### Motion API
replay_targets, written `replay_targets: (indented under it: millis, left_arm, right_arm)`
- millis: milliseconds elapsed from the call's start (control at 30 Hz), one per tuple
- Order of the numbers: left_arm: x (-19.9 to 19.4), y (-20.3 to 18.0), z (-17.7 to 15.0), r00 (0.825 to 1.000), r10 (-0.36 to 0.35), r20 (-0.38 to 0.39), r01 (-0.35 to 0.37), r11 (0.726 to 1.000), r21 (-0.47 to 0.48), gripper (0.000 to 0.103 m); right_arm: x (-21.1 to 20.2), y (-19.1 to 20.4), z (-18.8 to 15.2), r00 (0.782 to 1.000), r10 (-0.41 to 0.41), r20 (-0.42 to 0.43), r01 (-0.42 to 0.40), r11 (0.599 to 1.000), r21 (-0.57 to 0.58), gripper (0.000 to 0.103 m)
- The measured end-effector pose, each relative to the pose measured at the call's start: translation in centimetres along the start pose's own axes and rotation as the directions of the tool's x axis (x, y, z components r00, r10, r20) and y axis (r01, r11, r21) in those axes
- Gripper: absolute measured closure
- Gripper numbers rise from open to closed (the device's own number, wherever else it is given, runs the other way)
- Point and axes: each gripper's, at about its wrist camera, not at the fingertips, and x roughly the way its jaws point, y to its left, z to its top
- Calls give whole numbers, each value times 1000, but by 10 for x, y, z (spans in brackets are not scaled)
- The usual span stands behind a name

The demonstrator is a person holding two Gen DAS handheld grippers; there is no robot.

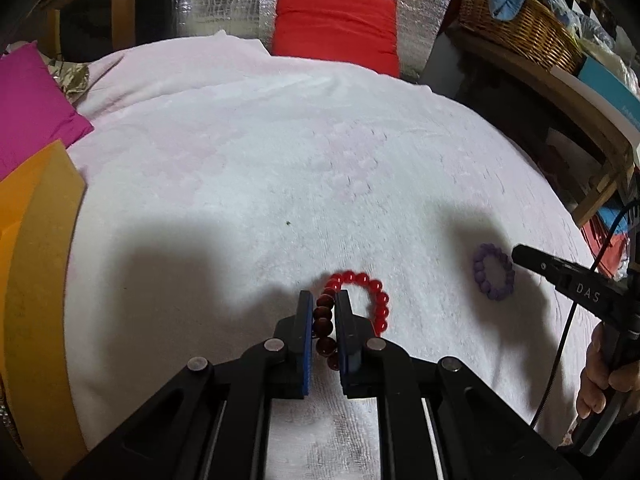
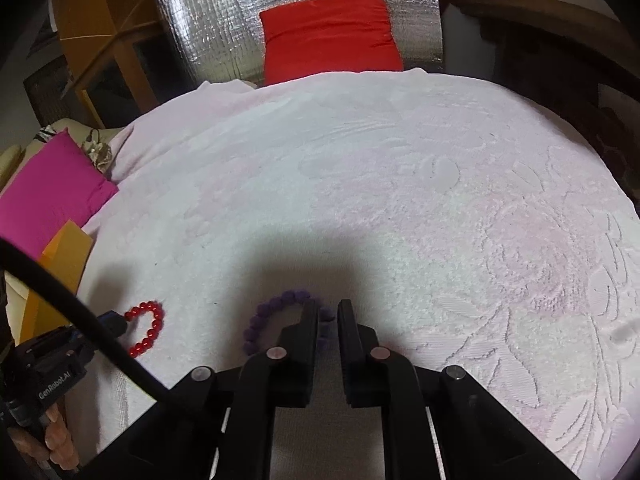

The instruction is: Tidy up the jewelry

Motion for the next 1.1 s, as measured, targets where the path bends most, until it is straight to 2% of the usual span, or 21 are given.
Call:
replay_targets:
  millis: [133,333,400,467,567,700,800,900,967,1033,1100]
  left_arm:
    - [-6,-2,2,1000,-16,25,15,1000,8,93]
    - [13,-5,-2,999,8,-45,-8,1000,15,93]
    - [17,-4,-4,998,19,-65,-18,1000,10,92]
    - [19,-2,-5,997,21,-74,-21,1000,8,89]
    - [20,-4,-7,997,23,-73,-22,1000,22,88]
    - [20,-6,-8,997,24,-74,-21,999,32,84]
    - [19,-7,-8,997,10,-76,-8,999,34,75]
    - [20,-12,-9,997,22,-72,-18,998,58,74]
    - [22,-13,-10,997,30,-66,-26,997,70,74]
    - [22,-13,-9,998,35,-59,-31,997,72,80]
    - [22,-11,-8,997,46,-54,-43,997,63,94]
  right_arm:
    - [-3,-4,0,1000,6,3,-6,1000,10,92]
    - [6,-9,-1,999,8,-40,-7,999,35,91]
    - [7,-12,0,999,22,-48,-19,998,63,84]
    - [6,-14,0,998,23,-53,-18,997,79,69]
    - [6,-13,1,998,28,-48,-24,995,93,66]
    - [7,-3,0,999,22,-38,-20,998,52,66]
    - [18,9,-5,997,-41,-64,41,999,-12,68]
    - [20,24,-10,992,-122,-26,119,987,-110,82]
    - [20,26,-12,990,-144,-10,142,981,-134,92]
    - [17,28,-13,990,-143,8,143,980,-141,92]
    - [14,27,-12,990,-139,19,140,981,-136,92]
